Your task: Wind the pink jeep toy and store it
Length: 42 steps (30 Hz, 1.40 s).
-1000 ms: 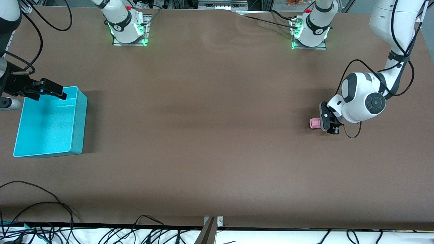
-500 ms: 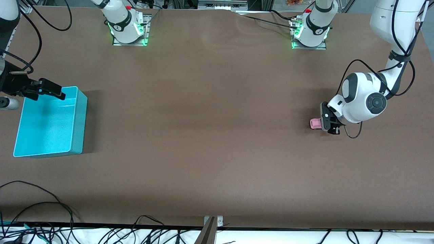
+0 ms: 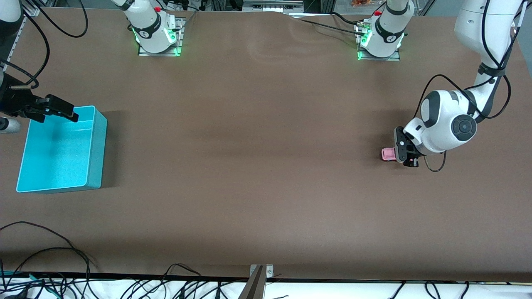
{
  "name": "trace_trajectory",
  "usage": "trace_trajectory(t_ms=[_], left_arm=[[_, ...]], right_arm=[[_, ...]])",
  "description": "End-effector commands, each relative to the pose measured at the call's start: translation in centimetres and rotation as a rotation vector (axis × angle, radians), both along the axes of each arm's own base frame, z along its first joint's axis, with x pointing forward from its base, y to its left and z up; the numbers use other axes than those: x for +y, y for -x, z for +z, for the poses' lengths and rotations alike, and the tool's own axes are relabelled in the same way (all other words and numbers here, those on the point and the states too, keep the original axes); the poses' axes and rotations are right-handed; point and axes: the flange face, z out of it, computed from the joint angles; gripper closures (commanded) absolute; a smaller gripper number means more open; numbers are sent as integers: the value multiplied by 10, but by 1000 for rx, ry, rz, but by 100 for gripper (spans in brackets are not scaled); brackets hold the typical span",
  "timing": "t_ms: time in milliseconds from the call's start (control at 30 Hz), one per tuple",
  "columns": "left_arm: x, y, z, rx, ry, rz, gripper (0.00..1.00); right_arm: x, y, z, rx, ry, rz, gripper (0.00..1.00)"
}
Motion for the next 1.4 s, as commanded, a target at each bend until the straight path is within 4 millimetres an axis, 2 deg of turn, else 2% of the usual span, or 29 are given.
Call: trace_trajectory(t_ms=[0,233,567,1133,1233,1367], left_arm=[[4,1,-9,15,1,-24,100],[5,1,-11,17,-2,-26,100],[28,4,-20,31,7,-53,100],[92,14,-29,47,-11,-74,100],[113,16,-31,25,-19,-67,100],[132,20,-36,18,-21,-77,100]], right_arm=[[-3,1,3,-3,19,-5,0],[-5,3,4,6,35,0,0],[11,3,3,10,31,18,0],[11,9,2,47,36,1,0],[11,9,2,49,37,-28,0],[11,11,-1,67,37,-29,0]])
